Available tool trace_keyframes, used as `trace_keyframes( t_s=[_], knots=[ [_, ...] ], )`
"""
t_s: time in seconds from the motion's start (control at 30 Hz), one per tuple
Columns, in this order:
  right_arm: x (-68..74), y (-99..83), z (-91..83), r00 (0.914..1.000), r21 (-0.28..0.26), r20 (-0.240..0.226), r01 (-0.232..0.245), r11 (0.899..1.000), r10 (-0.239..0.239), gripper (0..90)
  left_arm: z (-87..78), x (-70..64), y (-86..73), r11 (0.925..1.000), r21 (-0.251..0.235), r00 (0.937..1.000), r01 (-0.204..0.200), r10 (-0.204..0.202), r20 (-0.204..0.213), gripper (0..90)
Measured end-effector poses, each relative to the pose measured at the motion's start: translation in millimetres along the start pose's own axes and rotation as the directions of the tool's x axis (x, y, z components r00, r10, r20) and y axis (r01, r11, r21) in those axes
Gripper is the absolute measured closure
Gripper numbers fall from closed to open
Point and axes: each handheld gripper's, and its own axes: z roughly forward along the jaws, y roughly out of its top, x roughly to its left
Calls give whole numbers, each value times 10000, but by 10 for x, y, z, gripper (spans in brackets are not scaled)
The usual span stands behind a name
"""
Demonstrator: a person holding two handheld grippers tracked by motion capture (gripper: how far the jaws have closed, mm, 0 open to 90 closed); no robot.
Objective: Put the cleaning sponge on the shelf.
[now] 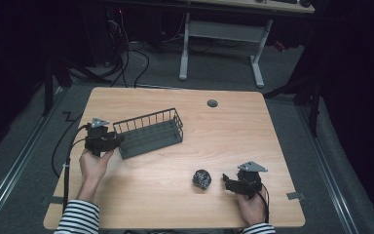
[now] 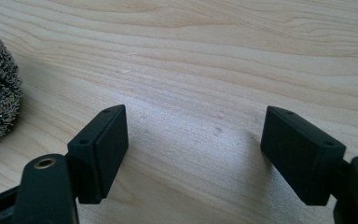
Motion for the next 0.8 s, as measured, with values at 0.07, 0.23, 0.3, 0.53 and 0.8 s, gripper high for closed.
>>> trace_keyframes(
  t_s=[0.07,0.23,0.3,0.53,0.8],
  knots=[
    [0,0,0,10000,0,-1,0,10000,0,232,0,-39,-8,10000,2,9999,-73,73,121,557],
    [0,0,0,10000,-3,-3,1,10000,-1,232,5,-93,-13,9998,14,9996,-179,179,224,558],
    [-1,0,0,10000,-5,-1,9,10000,-9,232,9,-123,-14,9997,31,9993,-236,235,293,558],
    [-1,0,0,10000,-2,0,10,10000,-10,232,20,-249,-20,9988,105,9974,-480,473,535,557],
    [0,0,0,10000,-1,0,6,10000,-6,232,39,-368,-22,9975,110,9947,-699,689,759,557]
  ],
)
